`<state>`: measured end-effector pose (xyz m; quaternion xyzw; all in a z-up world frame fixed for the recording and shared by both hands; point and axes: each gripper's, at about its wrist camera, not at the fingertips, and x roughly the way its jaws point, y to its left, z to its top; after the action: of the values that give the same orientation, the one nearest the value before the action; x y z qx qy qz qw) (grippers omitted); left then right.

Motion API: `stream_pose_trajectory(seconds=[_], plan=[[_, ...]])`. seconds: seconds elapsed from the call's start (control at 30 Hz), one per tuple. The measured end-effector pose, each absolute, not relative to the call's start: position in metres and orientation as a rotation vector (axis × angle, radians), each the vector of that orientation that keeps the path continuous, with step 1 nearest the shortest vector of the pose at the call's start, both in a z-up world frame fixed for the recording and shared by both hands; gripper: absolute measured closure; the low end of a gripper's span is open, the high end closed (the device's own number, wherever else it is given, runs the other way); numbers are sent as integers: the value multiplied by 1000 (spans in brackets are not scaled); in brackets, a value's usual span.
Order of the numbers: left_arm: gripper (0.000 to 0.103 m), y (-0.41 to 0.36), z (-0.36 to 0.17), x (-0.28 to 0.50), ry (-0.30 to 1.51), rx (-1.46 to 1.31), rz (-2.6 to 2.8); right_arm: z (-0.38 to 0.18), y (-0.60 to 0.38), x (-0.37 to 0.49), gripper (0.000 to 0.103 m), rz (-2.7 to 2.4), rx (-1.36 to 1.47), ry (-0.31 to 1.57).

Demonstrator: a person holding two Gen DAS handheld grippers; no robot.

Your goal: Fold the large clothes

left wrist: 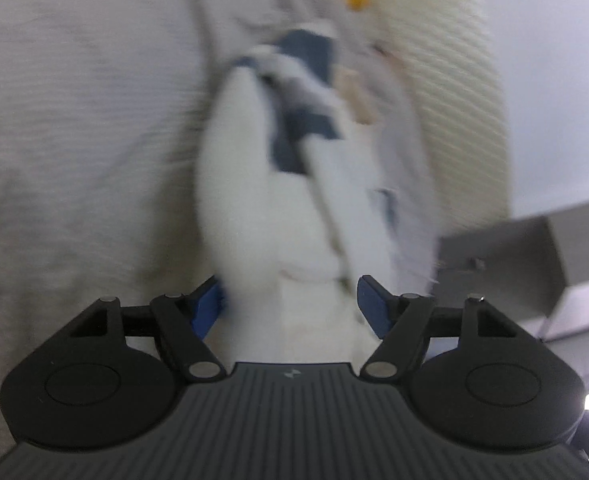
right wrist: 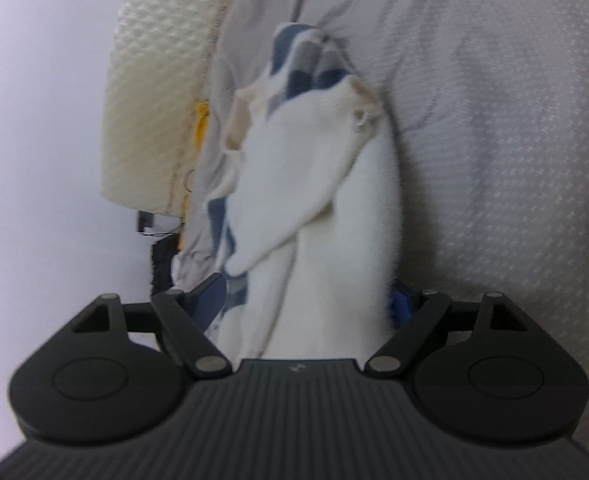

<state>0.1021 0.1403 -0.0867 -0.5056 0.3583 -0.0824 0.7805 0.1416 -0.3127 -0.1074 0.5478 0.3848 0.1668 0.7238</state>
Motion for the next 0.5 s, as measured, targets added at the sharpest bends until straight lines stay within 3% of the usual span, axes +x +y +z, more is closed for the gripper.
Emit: stream_pose_trajectory(seconds=[0.13, 0.5], plan=[[24, 130, -83, 97, 763, -1115, -209, -108, -317, 139, 19, 358, 1288, 834], [26, 108, -108, 98, 1059, -945, -7, -117, -307, 130, 20, 310, 1203, 927]])
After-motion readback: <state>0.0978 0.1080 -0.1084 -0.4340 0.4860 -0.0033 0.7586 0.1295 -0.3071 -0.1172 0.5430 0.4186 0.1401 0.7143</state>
